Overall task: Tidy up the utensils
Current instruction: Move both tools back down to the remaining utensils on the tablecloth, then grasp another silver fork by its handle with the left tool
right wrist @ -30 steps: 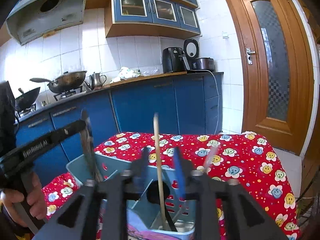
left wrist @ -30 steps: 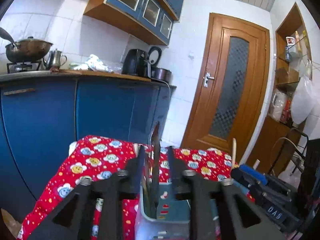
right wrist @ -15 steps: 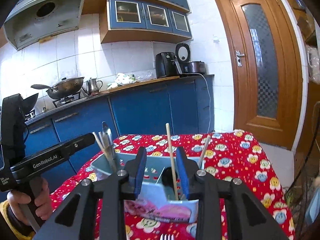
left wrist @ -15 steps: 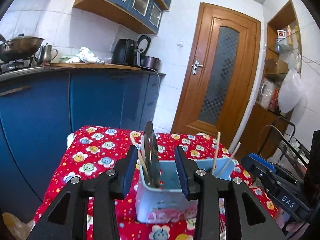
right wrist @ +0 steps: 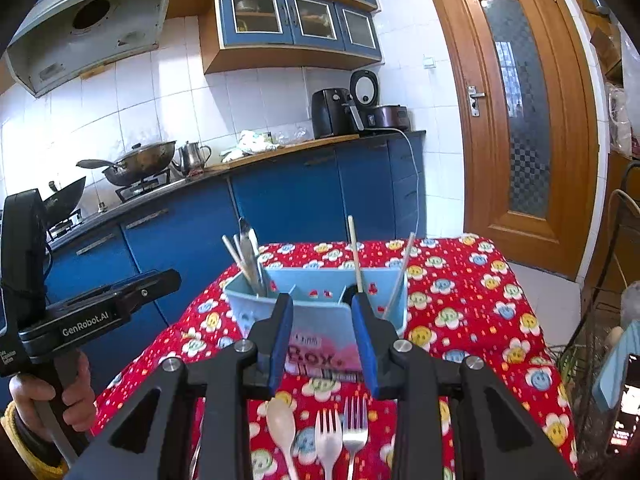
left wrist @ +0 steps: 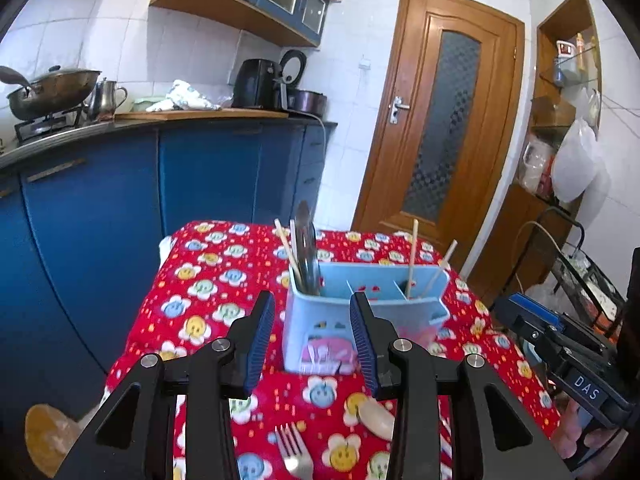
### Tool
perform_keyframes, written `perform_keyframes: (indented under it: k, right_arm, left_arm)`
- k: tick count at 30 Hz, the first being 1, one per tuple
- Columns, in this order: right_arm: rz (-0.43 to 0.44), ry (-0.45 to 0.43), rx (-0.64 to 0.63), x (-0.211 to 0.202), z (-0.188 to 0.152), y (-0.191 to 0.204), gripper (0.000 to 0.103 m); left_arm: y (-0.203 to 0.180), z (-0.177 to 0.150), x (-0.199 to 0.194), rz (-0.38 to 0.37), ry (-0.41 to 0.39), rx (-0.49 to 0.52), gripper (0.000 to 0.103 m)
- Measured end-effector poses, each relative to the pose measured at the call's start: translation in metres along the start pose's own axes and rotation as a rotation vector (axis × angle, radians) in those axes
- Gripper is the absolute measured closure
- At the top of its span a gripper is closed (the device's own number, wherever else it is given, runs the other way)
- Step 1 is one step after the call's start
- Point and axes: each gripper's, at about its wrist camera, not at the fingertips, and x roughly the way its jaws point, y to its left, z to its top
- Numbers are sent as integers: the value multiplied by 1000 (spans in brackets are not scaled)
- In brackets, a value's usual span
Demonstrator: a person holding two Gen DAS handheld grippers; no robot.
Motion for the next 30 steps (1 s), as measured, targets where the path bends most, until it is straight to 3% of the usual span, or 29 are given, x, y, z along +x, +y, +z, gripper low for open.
perform_keyframes:
  k: [13, 30]
  right_arm:
    - [3, 121, 56, -24, -39, -10, 69]
    - [1, 210, 123, -31, -80, -35, 65]
  left_arm:
    - [-1, -39, -18, 1, 145, -29, 58]
    - [4, -93, 7, 41, 373, -63, 58]
